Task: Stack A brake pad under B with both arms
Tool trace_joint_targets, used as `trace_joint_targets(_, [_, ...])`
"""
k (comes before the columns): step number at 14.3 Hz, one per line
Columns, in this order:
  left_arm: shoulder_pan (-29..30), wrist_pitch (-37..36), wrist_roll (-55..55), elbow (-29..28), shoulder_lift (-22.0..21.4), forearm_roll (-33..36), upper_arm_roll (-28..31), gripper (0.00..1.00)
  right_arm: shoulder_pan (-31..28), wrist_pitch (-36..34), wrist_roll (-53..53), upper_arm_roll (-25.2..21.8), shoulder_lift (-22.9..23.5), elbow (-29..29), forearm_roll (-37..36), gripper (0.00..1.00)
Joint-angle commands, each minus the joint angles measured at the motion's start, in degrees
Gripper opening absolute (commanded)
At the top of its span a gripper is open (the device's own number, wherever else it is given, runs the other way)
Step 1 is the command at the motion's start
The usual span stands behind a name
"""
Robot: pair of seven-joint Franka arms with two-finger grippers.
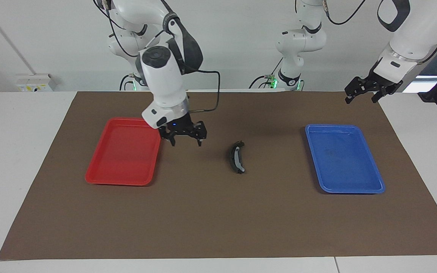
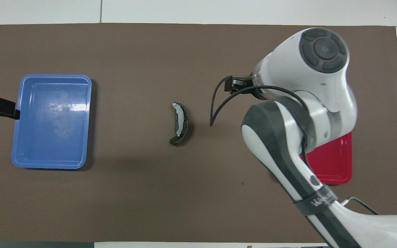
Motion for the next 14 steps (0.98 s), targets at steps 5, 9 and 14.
trace_joint_targets(5, [0.64, -0.92, 0.39, -0.16, -0.32, -0.32, -0.29, 1.0, -20.14, -19.79, -23.73, 0.99, -11.98, -1.58, -1.82, 1.0])
trace_joint_targets(9, [0.64, -0.92, 0.39, -0.16, -0.32, -0.32, -0.29, 1.0, -22.19, -24.65, -25.15, 1.25, -13.4, -1.22, -9.27, 1.0])
trace_joint_targets(14, [0.64, -0.92, 0.39, -0.16, -0.32, -0.32, -0.29, 1.0, -22.89, -24.48, -25.16, 0.82, -14.98, -1.84, -7.54, 1.0])
